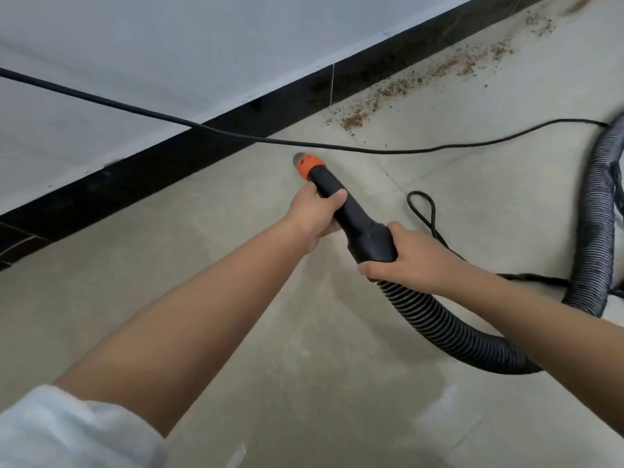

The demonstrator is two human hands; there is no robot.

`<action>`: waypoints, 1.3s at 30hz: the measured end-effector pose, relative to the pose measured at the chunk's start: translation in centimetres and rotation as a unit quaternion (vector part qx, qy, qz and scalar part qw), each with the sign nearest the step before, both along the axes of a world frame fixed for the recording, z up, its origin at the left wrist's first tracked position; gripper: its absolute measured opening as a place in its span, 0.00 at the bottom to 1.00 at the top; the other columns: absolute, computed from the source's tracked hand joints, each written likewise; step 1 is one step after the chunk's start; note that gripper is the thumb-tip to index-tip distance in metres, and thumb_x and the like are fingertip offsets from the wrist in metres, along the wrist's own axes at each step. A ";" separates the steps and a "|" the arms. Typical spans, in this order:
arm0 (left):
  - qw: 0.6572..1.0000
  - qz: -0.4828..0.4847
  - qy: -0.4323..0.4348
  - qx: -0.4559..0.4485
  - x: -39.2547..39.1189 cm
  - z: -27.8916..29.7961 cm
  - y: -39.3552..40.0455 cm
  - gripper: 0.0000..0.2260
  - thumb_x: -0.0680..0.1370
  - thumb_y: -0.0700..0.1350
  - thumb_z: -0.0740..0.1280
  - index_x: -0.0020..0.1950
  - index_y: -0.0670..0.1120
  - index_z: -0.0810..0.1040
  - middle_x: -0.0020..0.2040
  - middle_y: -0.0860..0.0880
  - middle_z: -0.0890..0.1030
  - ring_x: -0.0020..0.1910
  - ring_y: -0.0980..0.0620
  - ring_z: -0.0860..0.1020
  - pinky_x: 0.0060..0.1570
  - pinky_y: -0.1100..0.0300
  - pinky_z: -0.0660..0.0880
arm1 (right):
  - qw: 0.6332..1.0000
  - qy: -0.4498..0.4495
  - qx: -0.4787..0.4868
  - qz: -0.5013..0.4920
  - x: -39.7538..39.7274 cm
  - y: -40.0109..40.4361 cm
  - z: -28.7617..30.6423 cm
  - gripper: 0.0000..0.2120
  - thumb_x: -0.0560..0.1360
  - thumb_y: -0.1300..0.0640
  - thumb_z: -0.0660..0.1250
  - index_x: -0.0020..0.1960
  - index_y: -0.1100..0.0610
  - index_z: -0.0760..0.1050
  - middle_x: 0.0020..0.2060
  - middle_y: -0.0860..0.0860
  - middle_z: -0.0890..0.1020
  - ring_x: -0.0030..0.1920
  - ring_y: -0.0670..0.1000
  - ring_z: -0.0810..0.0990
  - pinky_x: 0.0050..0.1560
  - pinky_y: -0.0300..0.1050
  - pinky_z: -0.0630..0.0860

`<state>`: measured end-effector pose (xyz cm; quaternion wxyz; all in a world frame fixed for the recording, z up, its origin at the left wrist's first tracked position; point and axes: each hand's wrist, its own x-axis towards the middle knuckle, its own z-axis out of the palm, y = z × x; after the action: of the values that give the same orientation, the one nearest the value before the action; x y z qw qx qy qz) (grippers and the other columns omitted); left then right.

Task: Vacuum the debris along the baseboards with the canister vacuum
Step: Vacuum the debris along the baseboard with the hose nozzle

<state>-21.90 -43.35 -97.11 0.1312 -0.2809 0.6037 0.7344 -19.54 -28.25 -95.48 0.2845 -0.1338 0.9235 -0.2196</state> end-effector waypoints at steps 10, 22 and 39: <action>0.994 -0.032 -0.097 0.034 6.1 -1.0 5.9 0.23 0.76 0.39 0.67 0.67 0.41 0.62 0.62 0.42 0.73 0.56 0.45 0.75 0.47 0.53 0.77 | 0.987 -0.148 0.057 0.032 6.5 7.1 0.1 0.17 0.66 0.46 0.74 0.46 0.50 0.69 0.39 0.43 0.77 0.40 0.42 0.76 0.35 0.33 0.70; 0.976 -0.061 -0.205 0.038 8.1 -1.0 13.4 0.26 0.80 0.47 0.62 0.73 0.41 0.57 0.68 0.43 0.69 0.63 0.41 0.71 0.55 0.46 0.76 | 0.970 -0.202 -0.018 -0.137 12.6 12.9 0.3 0.27 0.52 0.44 0.70 0.48 0.51 0.68 0.42 0.47 0.77 0.42 0.44 0.76 0.39 0.36 0.71; 0.978 -0.030 -0.153 0.140 6.4 4.8 11.1 0.06 0.83 0.46 0.55 0.54 0.44 0.65 0.46 0.44 0.74 0.57 0.41 0.77 0.46 0.50 0.75 | 0.975 -0.184 -0.004 -0.123 6.6 10.3 9.0 0.17 0.55 0.52 0.73 0.42 0.55 0.78 0.28 0.49 0.81 0.28 0.47 0.79 0.32 0.41 0.75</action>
<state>-15.53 -32.24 -92.31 0.2825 -0.3504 0.4756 0.7558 -12.96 -17.95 -86.49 0.4197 0.0225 0.8638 -0.2778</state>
